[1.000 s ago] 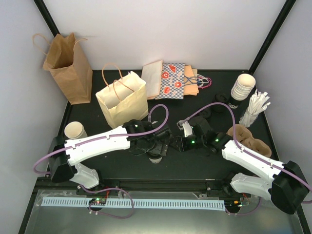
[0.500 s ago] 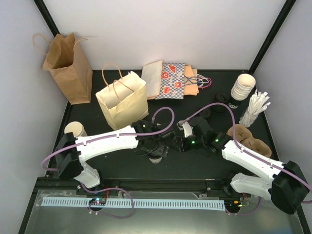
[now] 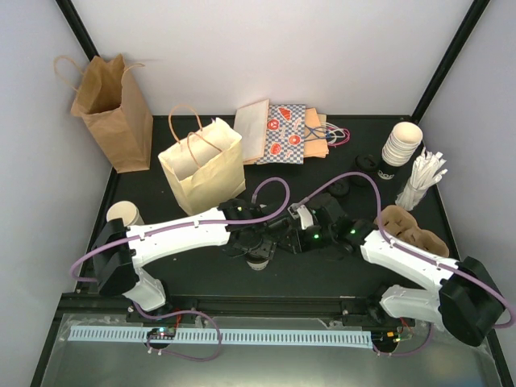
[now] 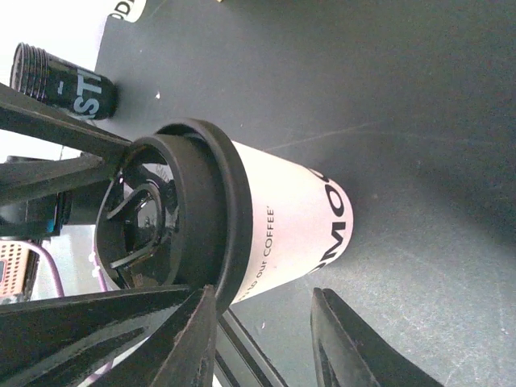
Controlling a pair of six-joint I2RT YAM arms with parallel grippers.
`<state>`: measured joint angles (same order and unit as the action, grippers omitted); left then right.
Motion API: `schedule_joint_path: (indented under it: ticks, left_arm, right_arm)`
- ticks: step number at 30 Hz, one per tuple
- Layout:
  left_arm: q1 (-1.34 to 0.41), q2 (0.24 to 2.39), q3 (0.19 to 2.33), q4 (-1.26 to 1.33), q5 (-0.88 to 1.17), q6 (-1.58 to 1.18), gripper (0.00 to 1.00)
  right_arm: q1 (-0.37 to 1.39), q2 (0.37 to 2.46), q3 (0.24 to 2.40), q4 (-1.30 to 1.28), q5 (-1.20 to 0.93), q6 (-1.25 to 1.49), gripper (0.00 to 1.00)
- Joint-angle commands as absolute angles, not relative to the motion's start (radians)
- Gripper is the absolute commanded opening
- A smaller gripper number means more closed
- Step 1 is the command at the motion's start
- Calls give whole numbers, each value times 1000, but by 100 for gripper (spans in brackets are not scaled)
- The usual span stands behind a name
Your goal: Pack the takeout coffee
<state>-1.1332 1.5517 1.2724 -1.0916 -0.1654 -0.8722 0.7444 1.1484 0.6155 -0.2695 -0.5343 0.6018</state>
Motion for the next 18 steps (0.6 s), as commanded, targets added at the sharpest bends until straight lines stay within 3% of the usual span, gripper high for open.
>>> schedule_joint_path:
  ticks: [1,18]
  left_arm:
    - [-1131,1572,1266,-1107,-189,-861,71]
    - [-1130,1585,1251,-1079,-163,-836,69]
  right_arm:
    - [740,1174,593,-189,-608,629,36]
    - [741,1268,561,-78,-636,680,35]
